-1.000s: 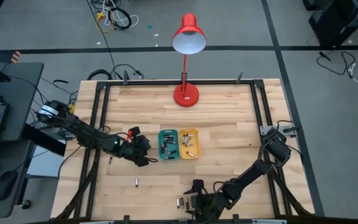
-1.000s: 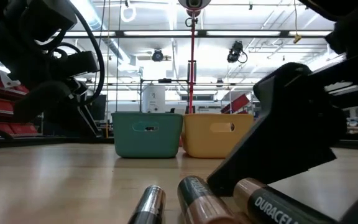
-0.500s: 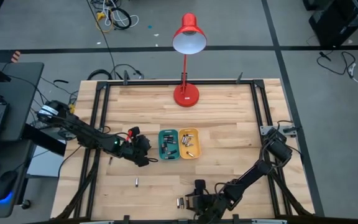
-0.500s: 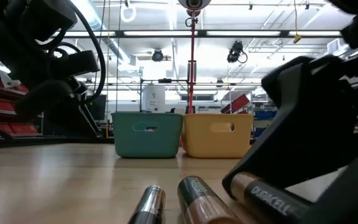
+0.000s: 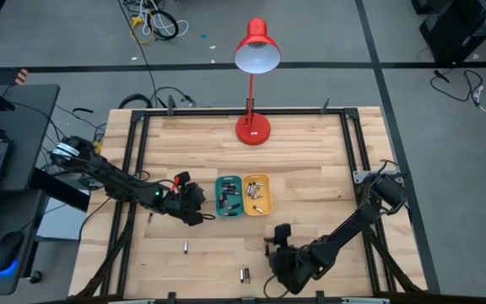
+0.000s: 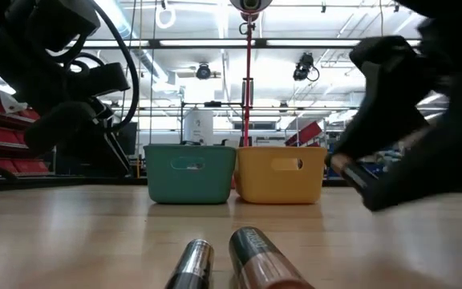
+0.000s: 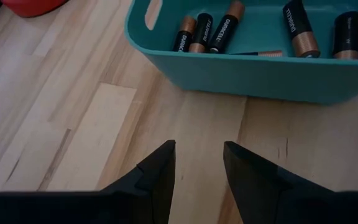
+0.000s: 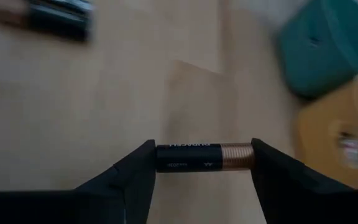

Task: Sort batteries
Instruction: Put the black battery into the blue bin

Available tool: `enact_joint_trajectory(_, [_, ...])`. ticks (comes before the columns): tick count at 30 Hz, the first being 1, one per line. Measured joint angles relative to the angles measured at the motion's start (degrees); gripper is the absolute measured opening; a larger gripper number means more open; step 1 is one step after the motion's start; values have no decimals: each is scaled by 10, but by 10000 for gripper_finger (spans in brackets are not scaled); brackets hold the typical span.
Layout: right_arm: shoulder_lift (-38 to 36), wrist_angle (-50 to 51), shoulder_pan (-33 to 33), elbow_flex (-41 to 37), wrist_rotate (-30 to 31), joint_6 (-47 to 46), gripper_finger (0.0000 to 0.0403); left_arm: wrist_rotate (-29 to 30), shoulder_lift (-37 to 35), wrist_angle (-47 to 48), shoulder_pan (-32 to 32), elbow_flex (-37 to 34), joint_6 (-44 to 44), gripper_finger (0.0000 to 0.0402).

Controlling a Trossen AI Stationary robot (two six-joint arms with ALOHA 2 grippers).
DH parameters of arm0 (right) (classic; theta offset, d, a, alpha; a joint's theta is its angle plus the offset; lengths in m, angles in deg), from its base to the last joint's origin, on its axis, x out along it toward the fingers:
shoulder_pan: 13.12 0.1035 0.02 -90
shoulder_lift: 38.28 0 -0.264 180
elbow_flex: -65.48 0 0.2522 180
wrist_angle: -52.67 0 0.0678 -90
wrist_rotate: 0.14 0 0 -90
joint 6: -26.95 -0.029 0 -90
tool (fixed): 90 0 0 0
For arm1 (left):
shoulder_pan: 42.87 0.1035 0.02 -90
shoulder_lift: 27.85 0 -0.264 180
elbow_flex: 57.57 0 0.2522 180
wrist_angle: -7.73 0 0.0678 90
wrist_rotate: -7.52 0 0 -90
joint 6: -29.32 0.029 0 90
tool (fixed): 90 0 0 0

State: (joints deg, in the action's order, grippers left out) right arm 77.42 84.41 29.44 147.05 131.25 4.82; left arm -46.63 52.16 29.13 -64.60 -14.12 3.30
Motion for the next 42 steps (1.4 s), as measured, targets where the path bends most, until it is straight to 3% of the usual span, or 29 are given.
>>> enact_joint_trajectory(12, [-73, 27, -46, 2, 16, 99, 237, 0, 0, 0, 0, 0, 1, 152])
enact_joint_trajectory(17, [-81, -29, -111, 2, 18, 168, 231, 19, 0, -8, 0, 0, 3, 152])
enact_joint_trajectory(24, [-80, -175, -218, 3, -123, 271, 232, 30, 0, -1, 0, 0, 21, 152])
enact_joint_trajectory(29, [-80, -208, -277, 3, -189, 285, 237, 29, 0, 12, 0, 0, 19, 152])
enact_joint_trajectory(42, [-80, -212, -341, 3, -246, 238, 254, 9, 0, 14, -1, 0, 33, 152])
